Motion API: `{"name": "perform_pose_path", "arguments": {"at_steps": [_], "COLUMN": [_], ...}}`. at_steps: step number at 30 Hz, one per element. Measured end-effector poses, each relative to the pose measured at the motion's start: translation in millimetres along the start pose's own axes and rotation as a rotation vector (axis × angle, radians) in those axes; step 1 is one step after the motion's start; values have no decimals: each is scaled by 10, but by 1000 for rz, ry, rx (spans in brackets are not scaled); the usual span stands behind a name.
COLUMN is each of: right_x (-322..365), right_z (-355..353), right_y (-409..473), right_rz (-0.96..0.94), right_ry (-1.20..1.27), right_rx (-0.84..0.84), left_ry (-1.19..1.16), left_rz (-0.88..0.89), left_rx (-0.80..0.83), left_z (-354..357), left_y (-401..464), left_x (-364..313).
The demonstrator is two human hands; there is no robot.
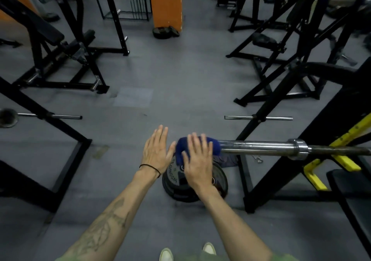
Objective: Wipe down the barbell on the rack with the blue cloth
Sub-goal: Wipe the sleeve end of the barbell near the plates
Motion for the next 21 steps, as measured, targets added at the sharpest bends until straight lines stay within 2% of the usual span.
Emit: {"name": "perform_pose_path", "arguments": {"at_steps": [2, 3, 4, 6, 7, 8, 11, 12, 13, 15, 16, 17, 18, 21], "right_x": [55, -83, -274, -575, -522, -328, 152, 33, -160, -573, -645, -556, -364, 52], "right_z": [-12, -92, -185, -314, -267, -168, 44, -16, -112, -286, -301, -256, -178, 9], "right_y": [-1, 11, 27, 11, -6, -5, -58, -40, -16, -28, -54, -54, -33, -69], "right_rz": [-283, -309, -236, 90, 187, 171, -298, -336, -287, 14, 164, 229, 196, -283], "right_ry": [-72, -96, -97, -38, -23, -18, -78, -101, -109, -50, -15, 8, 21, -59], "right_rx": [43, 18, -19, -79, -82, -54, 58, 45, 2, -85, -113, -113, -84, 50], "left_ry": [6, 7, 6, 4, 2, -1, 0, 1, 0, -1, -2, -6, -12, -26], "left_rz": [16, 21, 21, 16, 11, 7, 2, 7, 11, 17, 21, 26, 34, 63], "left_rx": [-9, -15, -17, -24, -28, -27, -12, -18, -21, -18, -13, -5, 3, 3], "left_z": [-14, -30, -37, -44, -40, -27, 33, 35, 36, 49, 63, 78, 95, 98], "left_y": [5, 11, 20, 25, 31, 36, 51, 56, 62, 60, 58, 61, 65, 74], "left_x": [-29, -25, -12, 13, 22, 27, 31, 27, 26, 30, 19, -3, -32, -122]}}
Point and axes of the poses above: each hand's wrist, its own y-axis towards the middle knuckle, its own z-axis out of the palm, x = y × z, the point moved 10 cm from there along y, towards the middle knuckle, and after that the axes turned 1 degree about z, right-handed, at the moved point
